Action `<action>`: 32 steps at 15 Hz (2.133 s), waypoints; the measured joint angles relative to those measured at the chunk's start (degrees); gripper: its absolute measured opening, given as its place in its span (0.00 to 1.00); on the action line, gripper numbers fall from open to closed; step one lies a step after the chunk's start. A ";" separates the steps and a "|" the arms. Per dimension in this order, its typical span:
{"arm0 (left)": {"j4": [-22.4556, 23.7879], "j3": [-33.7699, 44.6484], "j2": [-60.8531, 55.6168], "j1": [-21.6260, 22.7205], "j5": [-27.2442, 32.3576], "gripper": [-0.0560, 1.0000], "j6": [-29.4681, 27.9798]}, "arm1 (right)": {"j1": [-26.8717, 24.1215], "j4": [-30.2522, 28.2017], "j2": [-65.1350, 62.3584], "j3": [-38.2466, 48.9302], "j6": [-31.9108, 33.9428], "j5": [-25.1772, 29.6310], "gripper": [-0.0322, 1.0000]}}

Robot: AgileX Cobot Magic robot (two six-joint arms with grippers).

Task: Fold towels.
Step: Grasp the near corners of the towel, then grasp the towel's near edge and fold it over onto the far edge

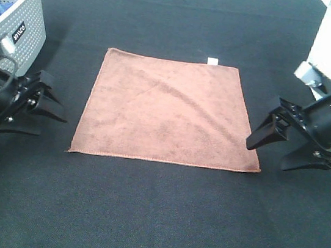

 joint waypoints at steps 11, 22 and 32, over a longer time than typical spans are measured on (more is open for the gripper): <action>-0.74 -7.85 11.12 -3.67 2.35 0.64 0.34 | 0.00 -2.98 13.12 -13.29 -0.34 2.81 0.76; -3.78 -13.35 15.58 -9.22 2.64 0.63 0.34 | 2.01 3.44 18.45 -16.33 -4.13 3.84 0.76; -0.23 -14.73 16.67 -9.28 4.24 0.05 -2.46 | 0.92 1.43 20.11 -16.27 1.32 3.44 0.03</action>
